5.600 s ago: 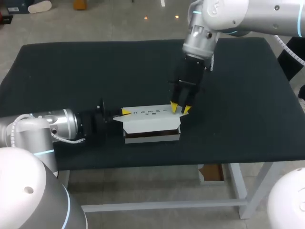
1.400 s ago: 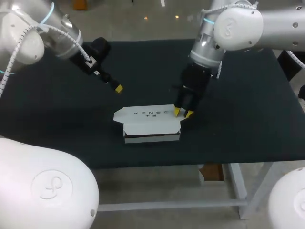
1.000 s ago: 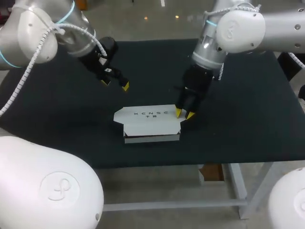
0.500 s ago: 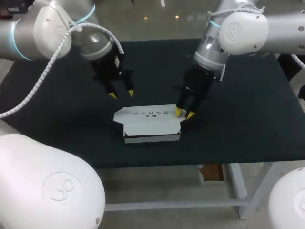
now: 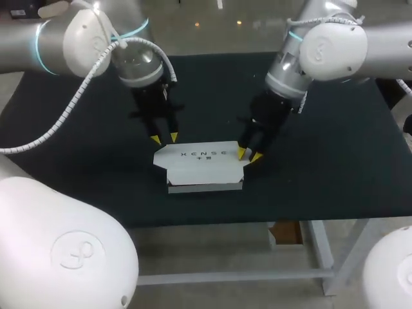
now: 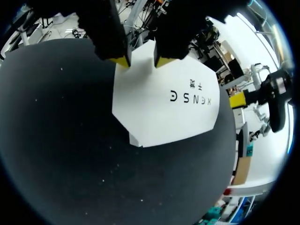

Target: Assemble the packaging by folding the flat box into shape, placing the metal phone stand inside, and closing the box properly

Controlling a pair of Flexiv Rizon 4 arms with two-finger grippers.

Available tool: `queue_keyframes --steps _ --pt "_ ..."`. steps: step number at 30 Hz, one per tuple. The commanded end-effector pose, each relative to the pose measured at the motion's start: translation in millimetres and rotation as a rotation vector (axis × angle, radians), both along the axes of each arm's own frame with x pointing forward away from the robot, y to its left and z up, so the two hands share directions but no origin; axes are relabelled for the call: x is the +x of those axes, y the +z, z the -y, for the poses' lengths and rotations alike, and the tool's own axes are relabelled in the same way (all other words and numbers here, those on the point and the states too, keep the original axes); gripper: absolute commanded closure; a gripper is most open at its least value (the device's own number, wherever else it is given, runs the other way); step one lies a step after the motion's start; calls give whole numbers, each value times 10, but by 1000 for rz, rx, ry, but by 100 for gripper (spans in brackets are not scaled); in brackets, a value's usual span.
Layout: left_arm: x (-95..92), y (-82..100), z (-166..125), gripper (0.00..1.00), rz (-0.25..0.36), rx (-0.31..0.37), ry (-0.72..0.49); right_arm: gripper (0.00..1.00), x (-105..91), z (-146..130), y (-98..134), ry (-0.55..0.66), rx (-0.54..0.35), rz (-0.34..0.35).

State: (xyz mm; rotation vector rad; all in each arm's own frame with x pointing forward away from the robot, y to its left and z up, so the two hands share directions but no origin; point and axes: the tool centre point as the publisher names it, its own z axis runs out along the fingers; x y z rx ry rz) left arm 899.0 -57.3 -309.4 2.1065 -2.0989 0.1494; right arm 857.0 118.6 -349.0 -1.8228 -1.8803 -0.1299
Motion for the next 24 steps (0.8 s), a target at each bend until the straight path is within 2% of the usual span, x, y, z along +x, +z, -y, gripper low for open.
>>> queue_keyframes --steps 1,7,17,24 --pt "-17 -63 42 60 -3 30 -1 65 -8 8 -21 -2 8 0" --pt "-95 -149 53 61 -10 40 0 65 -7 1 -30 -7 12 2" --pt "-189 -190 24 61 9 41 12 66 8 -4 -36 -12 13 5" --pt "-233 -213 8 57 25 56 25 66 10 -7 -40 -13 11 5"
